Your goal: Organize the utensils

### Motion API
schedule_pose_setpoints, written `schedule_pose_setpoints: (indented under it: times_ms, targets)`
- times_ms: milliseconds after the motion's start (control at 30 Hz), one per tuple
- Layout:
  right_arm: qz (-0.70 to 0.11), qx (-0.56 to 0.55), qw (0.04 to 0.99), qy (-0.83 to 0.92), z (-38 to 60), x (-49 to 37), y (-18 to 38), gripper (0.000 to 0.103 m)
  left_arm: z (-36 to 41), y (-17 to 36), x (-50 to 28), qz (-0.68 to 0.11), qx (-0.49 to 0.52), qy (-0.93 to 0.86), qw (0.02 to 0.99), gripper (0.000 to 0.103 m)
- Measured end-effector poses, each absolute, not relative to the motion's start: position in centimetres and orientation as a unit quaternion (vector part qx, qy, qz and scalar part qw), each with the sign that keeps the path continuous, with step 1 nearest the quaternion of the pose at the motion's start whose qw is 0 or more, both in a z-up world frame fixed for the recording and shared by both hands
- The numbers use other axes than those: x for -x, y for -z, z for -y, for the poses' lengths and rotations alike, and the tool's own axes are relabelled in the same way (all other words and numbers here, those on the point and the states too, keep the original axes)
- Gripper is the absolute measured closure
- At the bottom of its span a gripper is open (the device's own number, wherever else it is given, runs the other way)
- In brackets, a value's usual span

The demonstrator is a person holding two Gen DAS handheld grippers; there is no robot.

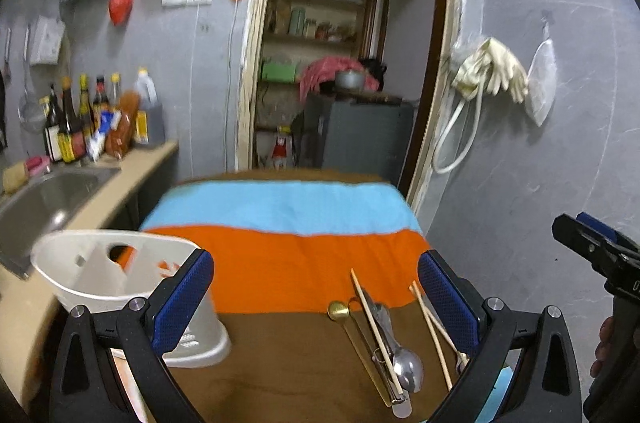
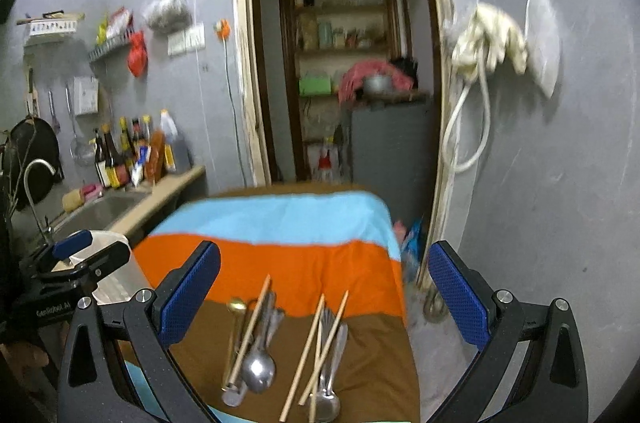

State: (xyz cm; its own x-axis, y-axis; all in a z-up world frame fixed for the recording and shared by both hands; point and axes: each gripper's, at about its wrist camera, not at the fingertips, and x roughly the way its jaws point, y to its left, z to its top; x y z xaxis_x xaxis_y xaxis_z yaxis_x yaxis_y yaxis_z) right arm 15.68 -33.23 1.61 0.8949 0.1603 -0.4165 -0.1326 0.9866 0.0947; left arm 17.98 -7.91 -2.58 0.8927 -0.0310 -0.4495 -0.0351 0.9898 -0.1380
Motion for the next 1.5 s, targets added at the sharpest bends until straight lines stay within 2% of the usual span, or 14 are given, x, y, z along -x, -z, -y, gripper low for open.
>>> schedule_pose_setpoints:
  times_ms: [367,433,500,633,700,800,867,967,1133,1200,1500]
  targets:
    - [-0.315,-0.041,0.939,-0.132,34.2,-22.9,6.6,0.003,9.1,8.3,-23.9,-0.293,0.079,-0.005,0.953,0.001]
    - [-0.336,-0.056,0.931,-0.136,34.4,-24.5,8.4,0.013,9.1,9.3,-24.8,-0.304,0.084,-0.008,0.949,0.001]
    - [-0.352,-0.069,0.924,-0.134,34.5,-26.0,10.0,0.035,9.0,10.3,-25.6,-0.314,0.089,-0.008,0.945,0.005]
    - [-0.385,-0.095,0.909,-0.13,34.8,-28.7,13.6,0.051,9.0,12.6,-27.2,-0.352,0.102,0.007,0.93,0.019]
    - [-0.396,-0.103,0.904,-0.126,34.7,-29.5,15.0,0.065,9.0,13.6,-28.1,-0.374,0.114,0.022,0.92,0.031]
    - [-0.416,-0.098,0.895,-0.126,34.3,-30.6,16.5,0.073,9.0,14.4,-28.9,-0.392,0.13,0.04,0.91,0.039]
    - [-0.426,-0.096,0.89,-0.13,34.0,-31.1,17.1,0.074,9.0,14.6,-29.2,-0.399,0.133,0.042,0.906,0.043]
    - [-0.442,-0.089,0.882,-0.134,33.6,-31.7,17.7,0.078,9.3,15.2,-29.7,-0.412,0.134,0.041,0.9,0.055]
    - [-0.46,-0.085,0.873,-0.139,33.3,-32.3,18.0,0.081,9.6,15.3,-29.9,-0.416,0.143,0.047,0.897,0.062]
    - [-0.468,-0.082,0.869,-0.138,32.8,-32.6,18.2,0.082,9.5,15.4,-30.0,-0.421,0.15,0.051,0.893,0.069]
    - [-0.5,-0.059,0.858,-0.105,31.6,-33.4,18.1,0.083,9.4,16.1,-30.7,-0.436,0.185,0.075,0.878,0.084]
